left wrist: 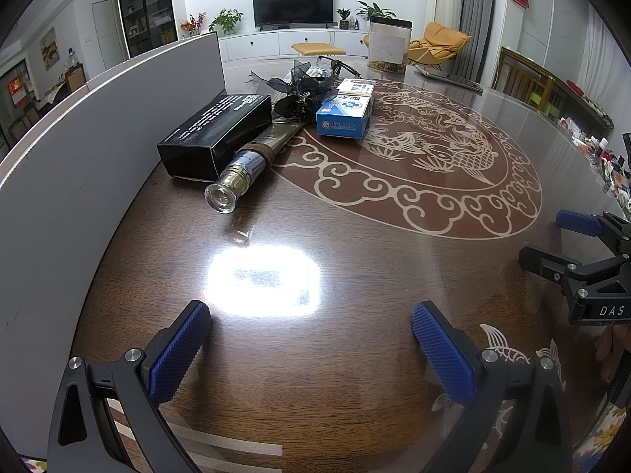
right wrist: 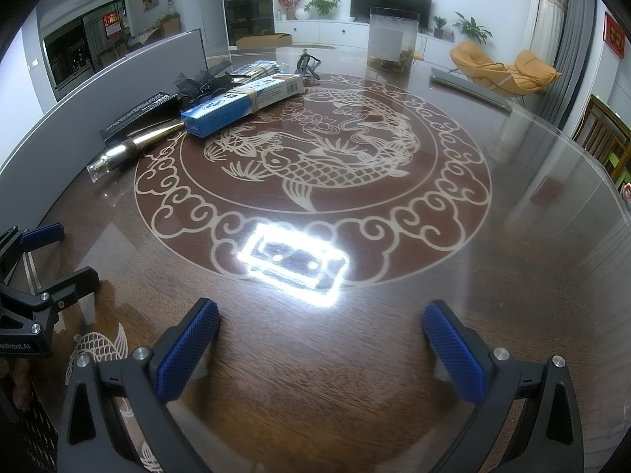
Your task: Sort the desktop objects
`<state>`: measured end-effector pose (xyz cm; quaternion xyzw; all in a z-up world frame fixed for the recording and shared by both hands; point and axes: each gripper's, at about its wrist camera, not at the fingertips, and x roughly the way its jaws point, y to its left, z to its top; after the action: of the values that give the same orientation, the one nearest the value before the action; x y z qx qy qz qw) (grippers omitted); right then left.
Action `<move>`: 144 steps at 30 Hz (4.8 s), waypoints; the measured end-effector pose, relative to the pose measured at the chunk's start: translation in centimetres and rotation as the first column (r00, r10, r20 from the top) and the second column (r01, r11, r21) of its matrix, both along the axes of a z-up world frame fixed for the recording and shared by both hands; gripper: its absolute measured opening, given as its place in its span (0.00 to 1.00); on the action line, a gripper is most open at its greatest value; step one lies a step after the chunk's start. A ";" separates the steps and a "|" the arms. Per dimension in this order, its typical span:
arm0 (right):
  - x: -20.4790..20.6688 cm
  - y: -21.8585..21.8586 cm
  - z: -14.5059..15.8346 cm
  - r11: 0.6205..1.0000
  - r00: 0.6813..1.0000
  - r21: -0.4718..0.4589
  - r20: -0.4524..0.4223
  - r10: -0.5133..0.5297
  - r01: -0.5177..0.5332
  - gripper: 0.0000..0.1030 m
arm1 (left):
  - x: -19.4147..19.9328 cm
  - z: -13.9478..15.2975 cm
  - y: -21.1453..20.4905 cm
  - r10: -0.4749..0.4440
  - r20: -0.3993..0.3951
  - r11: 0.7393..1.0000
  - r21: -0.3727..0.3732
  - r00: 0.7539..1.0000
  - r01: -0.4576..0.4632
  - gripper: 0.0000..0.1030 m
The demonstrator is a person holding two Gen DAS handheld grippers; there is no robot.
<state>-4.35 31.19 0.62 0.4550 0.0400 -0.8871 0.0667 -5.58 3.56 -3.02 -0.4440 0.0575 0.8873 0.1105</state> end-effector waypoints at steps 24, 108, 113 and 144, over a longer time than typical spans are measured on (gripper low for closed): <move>0.0 0.0 0.0 1.000 1.000 0.000 0.000 0.001 -0.001 1.00 | 0.8 0.0 -0.4 -0.031 0.032 0.999 -0.007 0.999 0.031 1.00; -0.2 -1.0 0.2 0.999 0.999 -0.002 0.001 0.048 -0.048 1.00 | 1.0 -0.2 -1.2 -0.004 -0.008 1.000 0.000 1.000 0.004 1.00; -0.2 -1.0 0.2 0.999 0.999 -0.002 0.001 0.048 -0.048 1.00 | 1.0 -0.2 -1.2 -0.004 -0.007 1.000 0.000 1.000 0.004 1.00; -0.2 -1.0 0.3 0.999 0.999 -0.001 0.001 0.046 -0.046 1.00 | -3.9 0.1 -0.9 0.116 0.053 0.991 -0.067 0.992 -0.113 1.00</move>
<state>-4.56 30.21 0.88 0.4543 0.0501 -0.8851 0.0875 -9.47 2.61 -2.92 -0.4750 0.0573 0.8769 0.0466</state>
